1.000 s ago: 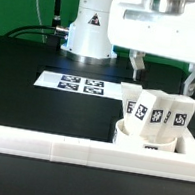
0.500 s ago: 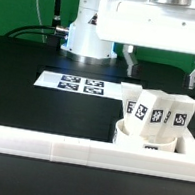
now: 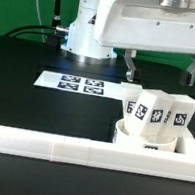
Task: Assemble stool
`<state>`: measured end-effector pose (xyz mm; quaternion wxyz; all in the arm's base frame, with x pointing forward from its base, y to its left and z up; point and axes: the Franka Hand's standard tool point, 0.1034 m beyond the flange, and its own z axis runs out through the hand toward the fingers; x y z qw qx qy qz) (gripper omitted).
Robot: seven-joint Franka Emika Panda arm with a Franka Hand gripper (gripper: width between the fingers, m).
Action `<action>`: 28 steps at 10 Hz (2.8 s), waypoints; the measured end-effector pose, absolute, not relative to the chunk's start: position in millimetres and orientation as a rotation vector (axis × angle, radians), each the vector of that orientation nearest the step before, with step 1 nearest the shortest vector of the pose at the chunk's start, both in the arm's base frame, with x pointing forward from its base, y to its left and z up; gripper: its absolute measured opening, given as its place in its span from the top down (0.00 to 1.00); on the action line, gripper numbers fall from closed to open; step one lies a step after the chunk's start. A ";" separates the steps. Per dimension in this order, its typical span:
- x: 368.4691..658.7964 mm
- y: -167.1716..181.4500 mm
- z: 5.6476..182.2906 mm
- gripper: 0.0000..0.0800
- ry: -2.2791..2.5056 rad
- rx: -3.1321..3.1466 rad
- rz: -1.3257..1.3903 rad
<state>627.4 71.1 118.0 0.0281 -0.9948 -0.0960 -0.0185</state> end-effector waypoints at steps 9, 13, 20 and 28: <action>628.8 75.6 108.8 0.19 -1.357 -2.864 -0.103; 629.3 69.5 107.2 0.19 -1.836 -2.645 -0.064; 629.9 74.1 106.0 0.19 -2.582 -2.071 0.078; 626.0 73.1 91.1 0.50 -2.618 -2.026 0.112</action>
Offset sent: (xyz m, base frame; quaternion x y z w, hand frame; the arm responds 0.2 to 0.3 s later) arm 0.0000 0.0000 0.0000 0.0000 0.0000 -0.1296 0.9916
